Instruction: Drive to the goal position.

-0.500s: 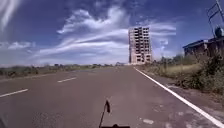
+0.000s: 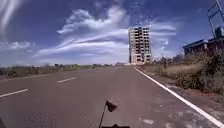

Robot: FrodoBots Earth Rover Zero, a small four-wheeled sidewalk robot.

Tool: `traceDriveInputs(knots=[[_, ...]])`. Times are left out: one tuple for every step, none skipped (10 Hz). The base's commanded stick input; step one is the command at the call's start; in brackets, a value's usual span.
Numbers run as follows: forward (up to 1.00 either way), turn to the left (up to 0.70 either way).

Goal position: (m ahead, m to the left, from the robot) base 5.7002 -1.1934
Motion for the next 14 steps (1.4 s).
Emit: traceDriveInputs(knots=[[0.68, 0.0], [0.7, 0.0], [0.7, 0.0], [0.7, 0.0], [0.7, 0.0], [0.7, 0.0], [0.7, 0.0], [0.7, 0.0], [0.7, 0.0], [0.78, 0.0], [0.85, 0.0], [0.92, 0.0], [1.0, 0.0], [1.0, 0.0]])
